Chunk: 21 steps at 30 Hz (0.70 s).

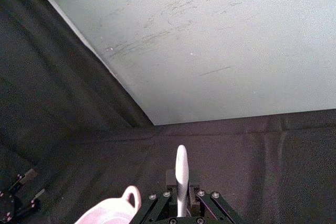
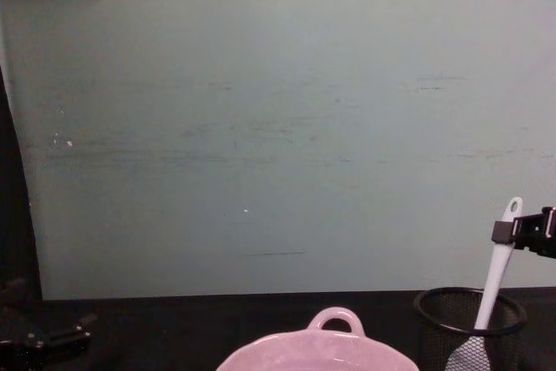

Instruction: Use the one hand to pick up the spoon and stir the clear water in the bowl.

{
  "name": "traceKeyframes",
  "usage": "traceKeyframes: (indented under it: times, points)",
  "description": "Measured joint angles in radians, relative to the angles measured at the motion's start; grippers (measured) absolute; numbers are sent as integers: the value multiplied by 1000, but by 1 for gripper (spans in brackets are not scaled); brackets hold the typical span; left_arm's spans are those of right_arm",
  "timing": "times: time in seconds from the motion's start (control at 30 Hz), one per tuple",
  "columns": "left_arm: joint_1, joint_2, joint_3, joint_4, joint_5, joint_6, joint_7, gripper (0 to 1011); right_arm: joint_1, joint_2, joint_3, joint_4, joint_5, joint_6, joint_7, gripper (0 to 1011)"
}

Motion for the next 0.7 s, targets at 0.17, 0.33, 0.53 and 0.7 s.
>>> traceKeyframes:
  times: [0.17, 0.33, 0.53, 0.7]
  points:
    - [0, 0, 0, 0, 0, 0, 0, 1011, 0, 0, 0, 0, 0, 0, 0, 114]
    - [0, 0, 0, 0, 0, 0, 0, 1011, -12, 33, -11, -53, -35, -45, 2, 114]
    - [0, 0, 0, 0, 0, 0, 0, 1011, -31, 110, -2, -183, -81, -80, 0, 114]
    - [0, 0, 0, 0, 0, 0, 0, 1011, -35, 163, 25, -280, -82, -73, 0, 114]
